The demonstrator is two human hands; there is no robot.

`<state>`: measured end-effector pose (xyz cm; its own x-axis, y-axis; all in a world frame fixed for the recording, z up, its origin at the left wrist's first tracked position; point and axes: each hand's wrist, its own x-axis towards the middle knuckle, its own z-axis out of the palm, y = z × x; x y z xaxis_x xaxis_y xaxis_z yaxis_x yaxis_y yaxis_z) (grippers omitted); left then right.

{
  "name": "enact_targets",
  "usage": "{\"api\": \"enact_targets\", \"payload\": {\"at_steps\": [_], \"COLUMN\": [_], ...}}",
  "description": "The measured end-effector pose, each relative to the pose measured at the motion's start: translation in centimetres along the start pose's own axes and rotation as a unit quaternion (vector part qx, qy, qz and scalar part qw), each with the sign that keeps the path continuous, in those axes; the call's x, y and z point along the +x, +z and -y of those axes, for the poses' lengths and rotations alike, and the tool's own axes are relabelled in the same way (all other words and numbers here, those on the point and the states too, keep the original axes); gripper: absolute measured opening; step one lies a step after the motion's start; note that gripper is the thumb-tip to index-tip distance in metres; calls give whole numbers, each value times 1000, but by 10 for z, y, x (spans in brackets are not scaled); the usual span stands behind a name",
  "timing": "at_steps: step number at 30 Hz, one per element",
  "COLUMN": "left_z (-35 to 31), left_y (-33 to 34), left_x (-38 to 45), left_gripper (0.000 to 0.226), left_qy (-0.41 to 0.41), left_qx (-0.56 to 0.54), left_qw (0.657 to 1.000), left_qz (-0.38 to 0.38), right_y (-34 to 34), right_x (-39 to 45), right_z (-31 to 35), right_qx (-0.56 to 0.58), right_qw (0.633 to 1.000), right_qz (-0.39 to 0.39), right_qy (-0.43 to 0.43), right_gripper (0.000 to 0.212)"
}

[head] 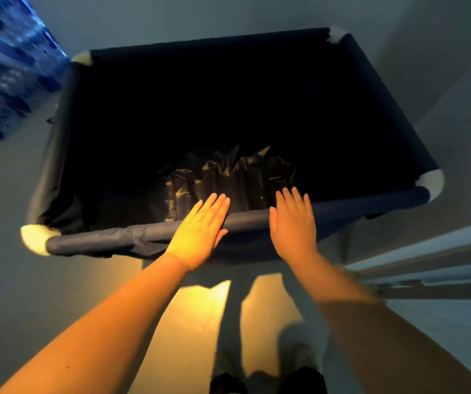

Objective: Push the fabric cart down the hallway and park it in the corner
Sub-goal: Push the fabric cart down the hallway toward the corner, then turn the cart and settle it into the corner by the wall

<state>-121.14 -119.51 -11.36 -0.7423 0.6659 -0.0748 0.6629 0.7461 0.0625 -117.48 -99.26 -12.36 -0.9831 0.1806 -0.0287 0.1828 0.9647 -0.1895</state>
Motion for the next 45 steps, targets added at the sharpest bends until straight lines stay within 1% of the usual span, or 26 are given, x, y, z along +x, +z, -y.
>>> {"api": "enact_targets", "payload": {"at_steps": [3,6,11,15,18,21,25,31,35,40,42,45], "left_z": [43,79,142,192,232,274,324,386,426,466,475,481], "left_y": [3,4,4,-4,-9,-17,-27,-33,-32,-29,-27,-26], "left_x": [-13,-11,0,13,24,40,58,93,117,143,150,158], "left_gripper": [59,58,59,55,49,48,51,54,56,57,58,59], "left_qy": [-22,-26,2,19,4,4,-23,-41,-19,20,22,19], "left_qx": [-22,-30,6,14,11,13,-8,-23,-36,-97,-115,-122], "left_qw": [999,999,1000,1000,1000,999,1000,999,999,995,993,992], "left_qz": [-10,-6,-3,9,23,30,19,25,3,-15,-18,-33], "right_y": [8,11,16,25,33,37,40,47,56,73,77,78], "right_x": [5,17,46,69,89,115,150,204,236,251,251,254], "right_z": [38,62,99,132,162,199,244,284,309,328,339,353], "right_qx": [-10,-25,-43,-29,-25,-24,-10,-7,-26,-34,-39,-63], "right_qw": [1000,999,997,996,995,996,996,994,997,998,996,993], "right_qz": [-1,-2,11,-9,-14,-22,-35,-36,12,38,14,-25], "right_qy": [-4,-21,-61,-84,-100,-80,-76,-104,-69,33,75,95], "right_gripper": [48,48,49,48,47,48,50,62,67,67,70,68]}}
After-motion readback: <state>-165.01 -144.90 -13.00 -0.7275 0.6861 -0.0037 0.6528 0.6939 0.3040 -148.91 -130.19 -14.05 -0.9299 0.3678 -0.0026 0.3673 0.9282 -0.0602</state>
